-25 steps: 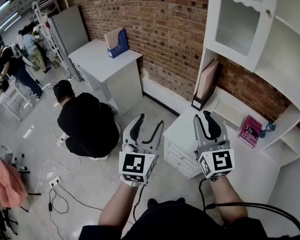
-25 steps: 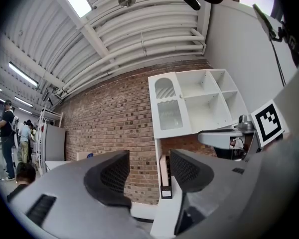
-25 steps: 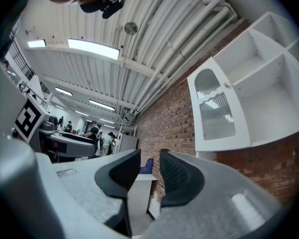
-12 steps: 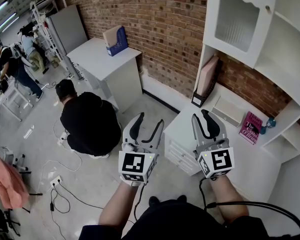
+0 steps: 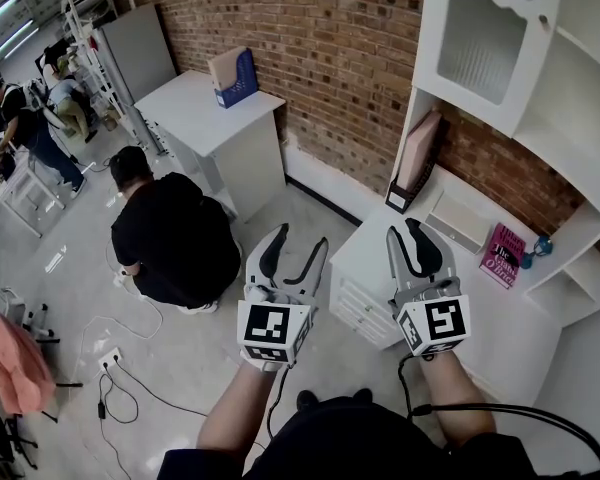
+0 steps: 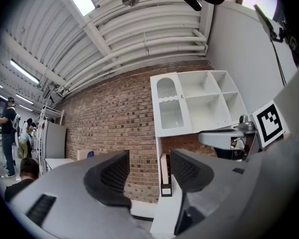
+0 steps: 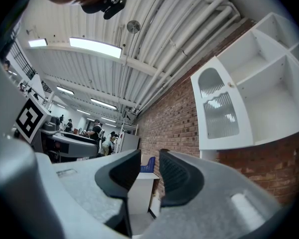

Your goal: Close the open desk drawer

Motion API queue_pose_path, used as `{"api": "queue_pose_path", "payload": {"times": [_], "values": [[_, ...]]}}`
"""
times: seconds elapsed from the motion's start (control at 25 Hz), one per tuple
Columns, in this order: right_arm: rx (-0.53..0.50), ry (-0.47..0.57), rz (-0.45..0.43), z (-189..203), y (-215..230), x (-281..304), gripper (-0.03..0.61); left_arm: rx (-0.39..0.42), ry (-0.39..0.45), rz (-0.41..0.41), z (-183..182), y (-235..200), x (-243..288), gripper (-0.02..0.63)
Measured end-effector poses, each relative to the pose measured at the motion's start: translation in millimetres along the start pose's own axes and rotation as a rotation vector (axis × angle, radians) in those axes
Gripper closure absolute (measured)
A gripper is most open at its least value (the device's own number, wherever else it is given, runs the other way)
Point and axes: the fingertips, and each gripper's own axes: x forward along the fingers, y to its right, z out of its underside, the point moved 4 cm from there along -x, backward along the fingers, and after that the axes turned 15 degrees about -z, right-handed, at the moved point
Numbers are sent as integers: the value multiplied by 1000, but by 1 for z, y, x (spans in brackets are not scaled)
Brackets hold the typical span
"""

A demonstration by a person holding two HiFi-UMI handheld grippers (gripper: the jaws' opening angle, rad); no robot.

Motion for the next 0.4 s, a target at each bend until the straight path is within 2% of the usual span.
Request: {"api": "queue_pose_path", "payload": {"times": [0.4], "values": [[-2,-9,10,4,-13,10,463,0,3,1,3,-18,-2,360]]}}
